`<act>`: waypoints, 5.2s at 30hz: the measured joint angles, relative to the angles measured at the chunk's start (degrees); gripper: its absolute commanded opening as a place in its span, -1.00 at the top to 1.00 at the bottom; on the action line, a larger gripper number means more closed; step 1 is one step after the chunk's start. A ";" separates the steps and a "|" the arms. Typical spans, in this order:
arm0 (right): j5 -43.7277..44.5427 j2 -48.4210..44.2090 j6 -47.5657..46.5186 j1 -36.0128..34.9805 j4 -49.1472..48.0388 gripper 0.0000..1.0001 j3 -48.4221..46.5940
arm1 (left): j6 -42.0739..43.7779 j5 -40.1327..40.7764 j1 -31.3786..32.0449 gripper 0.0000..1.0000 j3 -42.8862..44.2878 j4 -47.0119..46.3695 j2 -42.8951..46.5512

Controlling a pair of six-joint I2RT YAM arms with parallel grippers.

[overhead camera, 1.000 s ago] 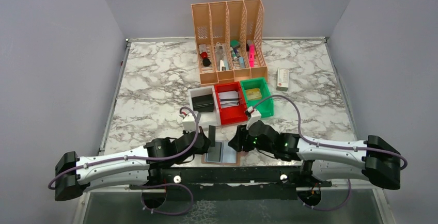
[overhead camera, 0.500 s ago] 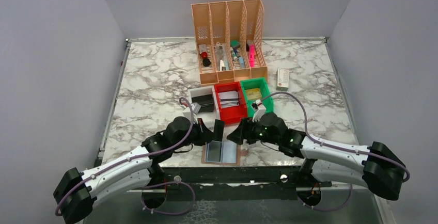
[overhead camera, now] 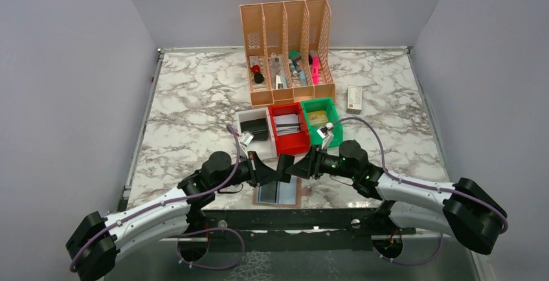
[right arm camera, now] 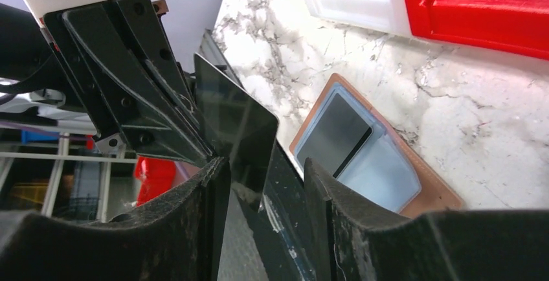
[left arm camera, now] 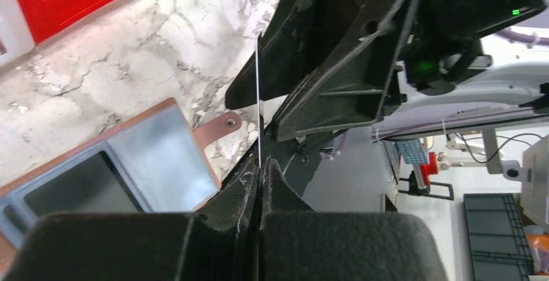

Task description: Take the credit cards out of the card holder

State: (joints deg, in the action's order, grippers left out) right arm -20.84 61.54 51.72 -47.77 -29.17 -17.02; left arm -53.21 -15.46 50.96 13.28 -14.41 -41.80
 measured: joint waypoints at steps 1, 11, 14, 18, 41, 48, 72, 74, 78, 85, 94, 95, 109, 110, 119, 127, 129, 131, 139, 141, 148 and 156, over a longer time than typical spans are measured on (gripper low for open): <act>-0.85 0.17 0.42 0.26 -1.27 0.08 0.57 | -0.26 -0.22 0.00 1.00 -0.07 -0.74 0.35; -8.04 2.73 4.44 2.21 -12.81 0.41 3.15 | -1.81 -1.20 0.00 1.00 -1.05 -3.56 1.20; -9.05 2.75 5.42 2.91 -15.15 0.61 4.09 | -2.23 -1.31 -0.02 1.00 -1.18 -3.74 2.10; -10.32 2.75 6.45 3.26 -16.92 0.80 4.76 | -2.62 -1.31 0.00 1.00 -1.90 -4.11 3.34; -1.81 -2.12 -2.97 3.65 4.98 0.98 -3.54 | 6.23 22.77 -0.37 -0.83 17.33 33.57 1.44; 4.70 2.73 -13.07 3.65 16.59 0.98 -15.56 | 14.16 32.11 -6.73 -0.97 27.47 45.94 -7.78; 44.52 36.92 -46.21 -15.30 35.34 0.98 -53.37 | 26.08 30.51 -34.36 -0.98 25.88 47.93 5.40; 47.30 39.63 -49.11 -15.74 35.30 0.98 -55.30 | 26.10 30.45 -34.36 -0.98 25.86 47.91 4.81; 51.76 43.78 -54.62 -15.78 35.21 0.98 -57.79 | 26.32 29.83 -34.36 -0.98 25.81 47.91 2.95; 56.13 50.34 -63.67 -15.61 32.57 0.98 -59.95 | 26.73 28.59 -34.36 -0.98 25.42 47.87 2.54; 56.63 54.40 -74.16 -15.65 28.20 0.83 -60.67 | 26.99 28.04 -34.36 -0.98 25.42 47.50 2.78; 56.30 54.60 -74.84 -15.65 27.96 0.78 -60.67 | 26.99 27.91 -34.36 -0.98 25.42 47.50 2.78; 49.20 55.08 -76.61 -15.65 27.56 0.32 -60.33 | 27.45 27.15 -34.38 -0.98 25.27 47.06 2.45; 49.16 55.08 -76.48 -15.65 27.52 0.32 -60.33 | 27.47 27.04 -34.38 -0.98 25.27 47.04 2.38; 47.78 48.17 -64.65 -15.65 30.42 0.12 -57.72 | 27.58 26.43 -34.38 -0.98 25.20 46.73 2.32; 39.28 24.24 -40.52 -15.61 28.81 0.06 -39.93 | 27.74 25.22 -34.38 -0.95 24.96 46.38 2.08; 35.80 21.46 -34.38 -15.61 28.06 0.05 -34.62 | 27.82 24.61 -34.38 -0.94 24.68 46.16 2.01; 31.98 19.30 -28.09 -15.61 27.21 0.04 -28.28 | 28.00 23.78 -34.38 -0.92 24.41 45.81 1.77; 20.87 11.69 -9.03 -15.61 19.82 0.04 -10.45 | 29.22 16.76 -34.38 -0.62 24.09 43.69 0.33; 19.10 11.50 -5.92 -15.61 16.94 0.05 -8.72 | 29.46 13.66 -34.36 -0.46 24.09 42.77 -0.85; 15.32 14.49 1.79 -15.61 11.45 0.09 -7.39 | 26.77 4.52 -27.71 -0.38 22.62 40.37 -5.75; 13.16 16.50 3.93 -15.61 7.61 0.15 -5.57 | 17.90 9.07 -6.27 0.03 17.62 37.20 -10.36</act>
State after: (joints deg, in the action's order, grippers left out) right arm -7.68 78.04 55.66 -63.37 -21.56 -22.59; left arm -35.31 -6.39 44.69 30.89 22.79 -52.16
